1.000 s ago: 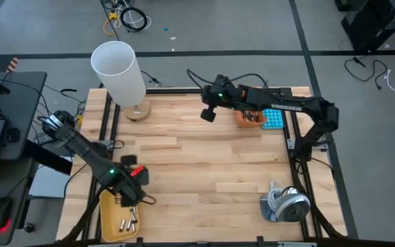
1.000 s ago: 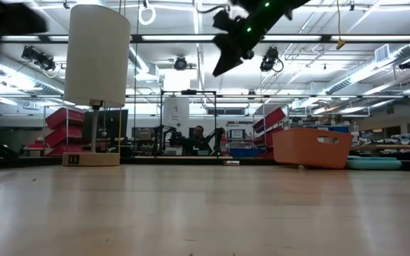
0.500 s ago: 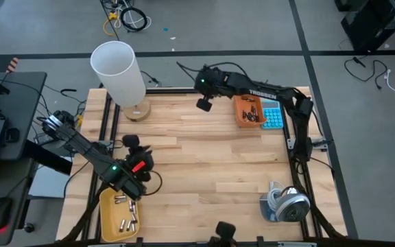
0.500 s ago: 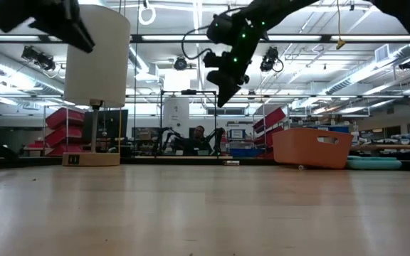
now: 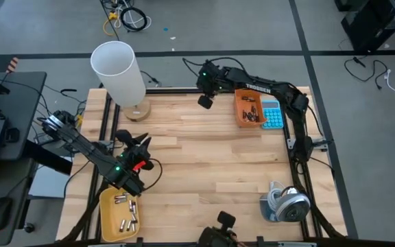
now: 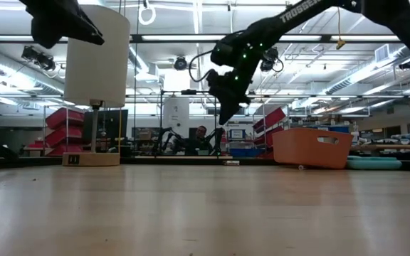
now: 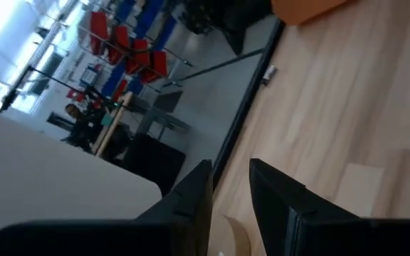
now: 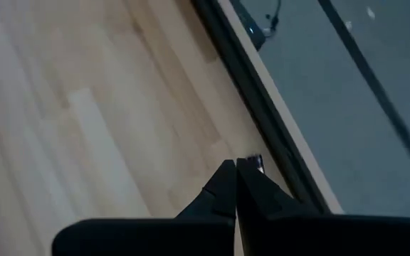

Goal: Sort batteries
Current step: Put the silver battery into the yellow bin

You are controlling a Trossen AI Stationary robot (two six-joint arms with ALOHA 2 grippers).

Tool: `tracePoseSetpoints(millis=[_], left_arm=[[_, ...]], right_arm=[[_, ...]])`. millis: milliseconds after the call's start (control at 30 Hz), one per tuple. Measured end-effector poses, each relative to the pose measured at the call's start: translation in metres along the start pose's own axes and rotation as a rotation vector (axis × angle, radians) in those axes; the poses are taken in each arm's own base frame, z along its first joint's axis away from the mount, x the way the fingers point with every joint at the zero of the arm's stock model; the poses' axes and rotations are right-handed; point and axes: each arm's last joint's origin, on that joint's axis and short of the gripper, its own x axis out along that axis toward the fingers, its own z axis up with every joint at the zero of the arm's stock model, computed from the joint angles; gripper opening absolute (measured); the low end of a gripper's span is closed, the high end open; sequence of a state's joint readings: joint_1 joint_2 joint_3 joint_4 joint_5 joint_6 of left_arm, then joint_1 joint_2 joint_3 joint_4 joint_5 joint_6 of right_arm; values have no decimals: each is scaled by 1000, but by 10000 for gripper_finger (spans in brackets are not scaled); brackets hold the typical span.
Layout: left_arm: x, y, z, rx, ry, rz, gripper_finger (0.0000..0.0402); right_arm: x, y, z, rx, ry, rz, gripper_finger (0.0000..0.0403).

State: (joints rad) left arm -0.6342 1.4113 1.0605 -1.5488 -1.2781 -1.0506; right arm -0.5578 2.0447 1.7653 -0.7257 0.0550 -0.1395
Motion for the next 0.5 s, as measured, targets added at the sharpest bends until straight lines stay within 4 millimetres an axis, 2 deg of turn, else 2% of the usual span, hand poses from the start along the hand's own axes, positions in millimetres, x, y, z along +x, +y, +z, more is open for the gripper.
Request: tracePoseSetpoints(millis=[233,500], left_arm=[[6,-5,-10,-18,0,23,97],[8,-7,-15,-56,5,30,97]], right_arm=[[33,-1,-5,141,40,-85,0],[50,-14,-15,240,92,-126,0]])
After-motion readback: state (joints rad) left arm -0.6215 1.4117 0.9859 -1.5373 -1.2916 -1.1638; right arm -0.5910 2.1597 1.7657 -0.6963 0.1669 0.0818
